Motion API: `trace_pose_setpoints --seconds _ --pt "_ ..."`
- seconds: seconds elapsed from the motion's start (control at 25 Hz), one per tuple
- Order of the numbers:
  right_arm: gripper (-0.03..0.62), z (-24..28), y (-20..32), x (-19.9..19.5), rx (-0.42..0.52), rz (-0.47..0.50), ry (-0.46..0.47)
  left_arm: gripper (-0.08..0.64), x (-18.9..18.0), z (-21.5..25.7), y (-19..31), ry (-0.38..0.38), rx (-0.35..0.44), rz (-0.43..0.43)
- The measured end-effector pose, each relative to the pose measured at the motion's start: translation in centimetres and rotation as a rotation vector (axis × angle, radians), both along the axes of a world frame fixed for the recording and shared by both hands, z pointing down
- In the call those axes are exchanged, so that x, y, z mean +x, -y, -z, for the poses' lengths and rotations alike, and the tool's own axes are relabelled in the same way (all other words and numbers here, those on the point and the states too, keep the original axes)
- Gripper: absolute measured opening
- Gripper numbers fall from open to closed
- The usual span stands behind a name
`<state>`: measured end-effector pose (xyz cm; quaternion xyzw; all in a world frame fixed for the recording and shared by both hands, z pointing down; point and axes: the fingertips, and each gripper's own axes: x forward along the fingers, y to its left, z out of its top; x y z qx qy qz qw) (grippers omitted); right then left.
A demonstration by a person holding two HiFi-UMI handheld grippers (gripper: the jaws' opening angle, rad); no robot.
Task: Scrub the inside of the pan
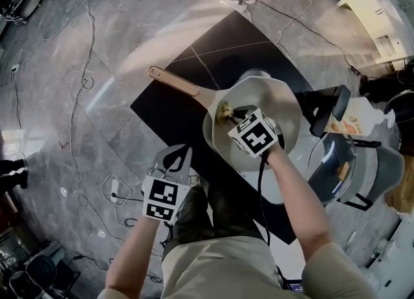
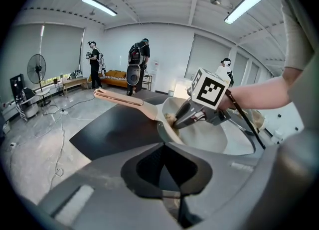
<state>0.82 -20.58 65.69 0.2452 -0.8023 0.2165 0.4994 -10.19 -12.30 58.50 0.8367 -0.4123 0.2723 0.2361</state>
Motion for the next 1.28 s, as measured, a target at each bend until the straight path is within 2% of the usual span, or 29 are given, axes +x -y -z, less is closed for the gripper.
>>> trace_pose_setpoints --seconds 0.2,0.32,0.44,0.6,0.72,0.96,1.12,1.28 --pt "0.061 0.4 3.8 2.3 0.133 -0.115 -0.026 0.002 0.7 0.3 0.4 0.000 0.008 -0.023" --pt "0.058 0.2 5.7 5.1 0.187 -0.241 -0.039 0.002 1.3 0.1 0.6 0.005 0.009 -0.042" --pt "0.058 -0.1 7.2 8.7 0.200 -0.380 -0.053 0.002 1.9 0.1 0.6 0.009 0.006 -0.066" --pt "0.058 -0.3 6.7 13.1 0.192 -0.511 -0.097 0.002 3.0 0.8 0.5 0.024 0.027 -0.130" --pt "0.058 -0.9 5.6 16.1 0.184 -0.566 -0.159 0.002 3.7 1.0 0.6 0.016 0.030 -0.146" --pt "0.054 -2.1 1.1 18.5 0.072 -0.503 -0.310 0.002 4.6 1.2 0.3 0.024 0.034 -0.178" --pt "0.049 -3.0 -2.6 18.1 -0.033 -0.379 -0.375 0.002 4.6 1.6 0.0 0.021 0.032 -0.185" --pt "0.048 -3.7 -6.5 15.9 -0.183 -0.234 -0.376 0.002 3.9 1.8 -0.1 0.024 0.034 -0.182"
